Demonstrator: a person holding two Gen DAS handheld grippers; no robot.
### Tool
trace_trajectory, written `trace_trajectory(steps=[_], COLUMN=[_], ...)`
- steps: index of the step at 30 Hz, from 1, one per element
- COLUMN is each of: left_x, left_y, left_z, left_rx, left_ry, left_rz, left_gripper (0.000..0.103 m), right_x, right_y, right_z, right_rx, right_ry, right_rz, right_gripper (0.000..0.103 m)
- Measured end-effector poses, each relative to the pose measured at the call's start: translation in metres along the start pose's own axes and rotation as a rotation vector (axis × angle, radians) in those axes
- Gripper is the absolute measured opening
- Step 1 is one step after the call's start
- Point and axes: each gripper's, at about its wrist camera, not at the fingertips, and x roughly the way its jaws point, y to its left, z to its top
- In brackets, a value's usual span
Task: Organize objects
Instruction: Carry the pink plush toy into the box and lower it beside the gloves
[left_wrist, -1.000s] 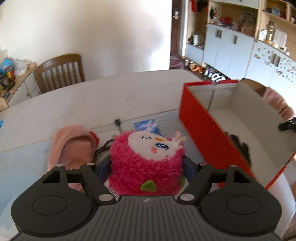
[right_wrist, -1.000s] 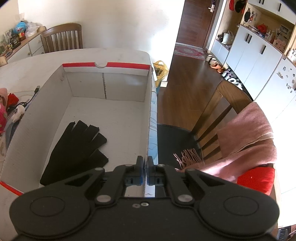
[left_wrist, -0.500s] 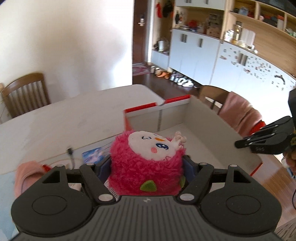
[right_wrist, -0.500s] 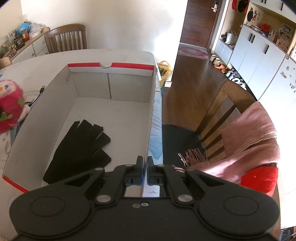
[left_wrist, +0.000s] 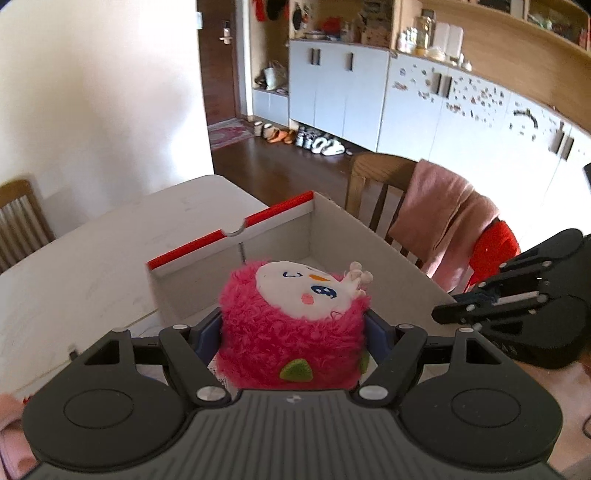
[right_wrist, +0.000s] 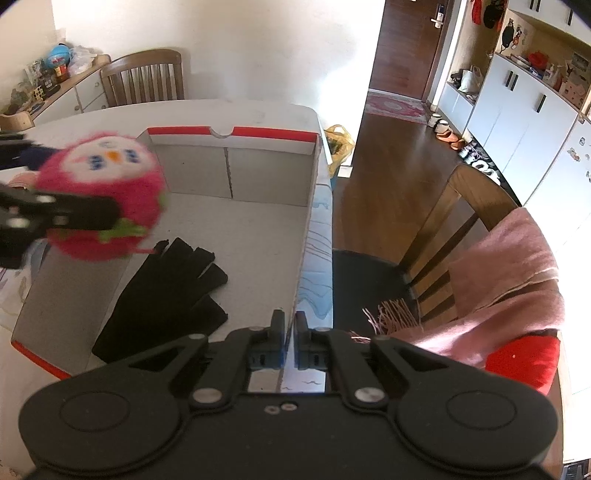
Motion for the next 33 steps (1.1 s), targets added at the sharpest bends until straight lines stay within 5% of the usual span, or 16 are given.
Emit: trace_trajectory(steps=[20, 33], left_x=[0.123, 0.138], left_y=[-0.014, -0.009], left_z=[0.024, 0.021], left_rx=[0.066, 0.041], left_ry=[0.144, 0.167], left_rz=[0.011, -0.001], left_gripper=[0.076, 0.079], right_x=[0.000, 0.001], right_y=[-0.001, -0.003], right_z=[0.001, 0.000], right_rx=[-0.012, -0.004], right_ry=[0.017, 0.026], right_rz=[0.034, 0.044], right_gripper=[0.005, 0.005])
